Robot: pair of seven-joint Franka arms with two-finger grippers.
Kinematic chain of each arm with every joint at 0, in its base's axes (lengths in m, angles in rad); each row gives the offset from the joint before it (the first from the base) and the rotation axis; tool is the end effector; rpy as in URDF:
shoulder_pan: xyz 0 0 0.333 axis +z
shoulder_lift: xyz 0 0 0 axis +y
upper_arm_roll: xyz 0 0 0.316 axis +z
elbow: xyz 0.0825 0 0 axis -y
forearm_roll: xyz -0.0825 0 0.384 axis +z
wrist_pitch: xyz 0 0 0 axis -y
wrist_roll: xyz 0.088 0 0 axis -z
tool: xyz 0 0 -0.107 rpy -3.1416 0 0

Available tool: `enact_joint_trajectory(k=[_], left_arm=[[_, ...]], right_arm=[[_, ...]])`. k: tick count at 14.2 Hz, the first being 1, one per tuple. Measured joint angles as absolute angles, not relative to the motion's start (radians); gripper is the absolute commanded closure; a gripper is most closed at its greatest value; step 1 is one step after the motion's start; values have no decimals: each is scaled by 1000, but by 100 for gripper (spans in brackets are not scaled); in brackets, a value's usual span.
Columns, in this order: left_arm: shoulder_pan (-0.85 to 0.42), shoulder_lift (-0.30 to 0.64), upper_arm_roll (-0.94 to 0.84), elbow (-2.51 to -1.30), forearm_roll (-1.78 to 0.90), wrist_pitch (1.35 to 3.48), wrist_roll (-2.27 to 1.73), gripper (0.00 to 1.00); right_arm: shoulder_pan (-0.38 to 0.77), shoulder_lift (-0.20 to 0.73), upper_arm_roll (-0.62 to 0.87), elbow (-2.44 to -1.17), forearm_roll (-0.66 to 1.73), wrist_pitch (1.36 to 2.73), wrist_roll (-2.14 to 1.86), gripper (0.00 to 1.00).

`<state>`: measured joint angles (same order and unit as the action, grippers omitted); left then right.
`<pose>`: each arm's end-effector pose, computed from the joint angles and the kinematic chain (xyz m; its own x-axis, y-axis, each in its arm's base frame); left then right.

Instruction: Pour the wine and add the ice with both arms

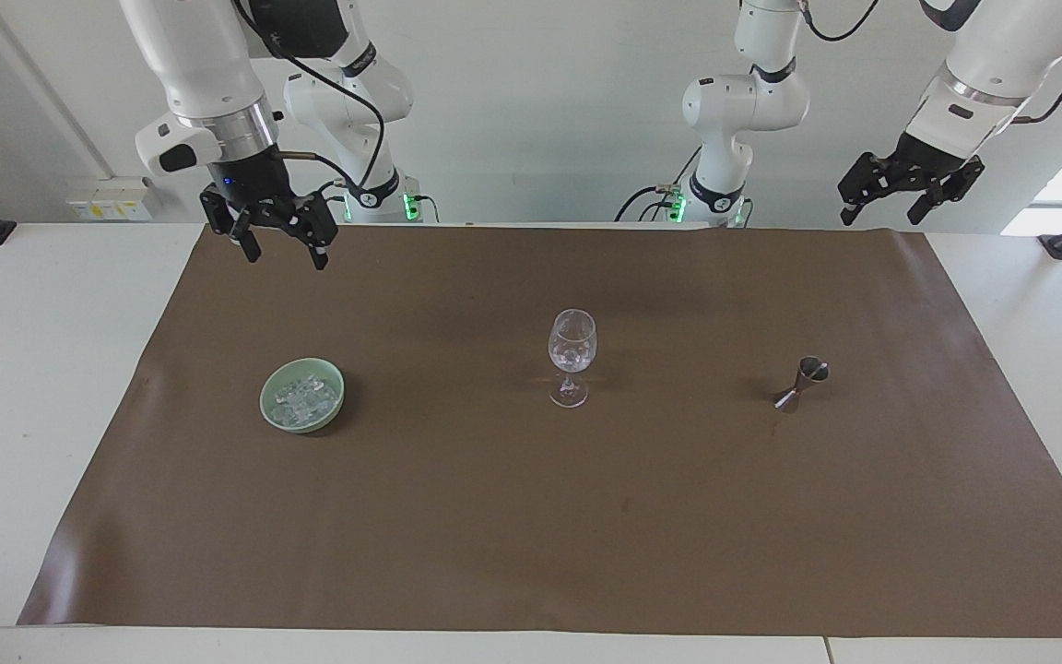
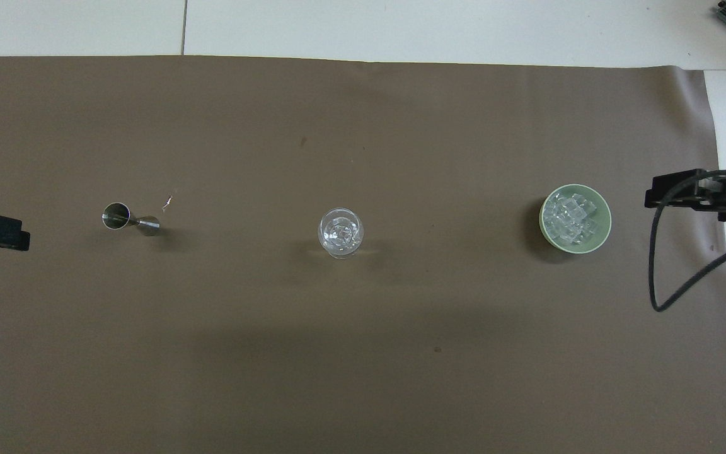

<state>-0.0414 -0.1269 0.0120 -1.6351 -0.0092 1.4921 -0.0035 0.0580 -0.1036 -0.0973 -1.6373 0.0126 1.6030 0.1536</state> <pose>0.5060 -0.0155 0.6549 0.9995 -0.0267 -0.0161 -0.0266 -0.9996 0.0107 0.5249 -0.0223 0.6516 0.9792 -0.1922 0.0645 -0.1904 -0.9812 -0.0329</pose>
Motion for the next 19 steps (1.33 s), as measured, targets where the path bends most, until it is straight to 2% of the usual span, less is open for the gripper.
enact_joint_trajectory(k=[5,9,13,19], left_arm=[[-31,-103,18,-1594,-9,1496,-3,0],[-33,-51,10,-1529,-9,1488,-2,0],[-34,-54,-1,-1556,-9,1476,-2,0],[-32,-90,2,-1632,-9,1477,-2,0]], right_arm=[[59,-108,-90,-1638,13,1560,150,0],[60,-114,-78,-1695,8,1637,150,0],[61,-116,-71,-1681,-6,1566,150,0],[62,-120,-71,-1677,-6,1558,150,0]])
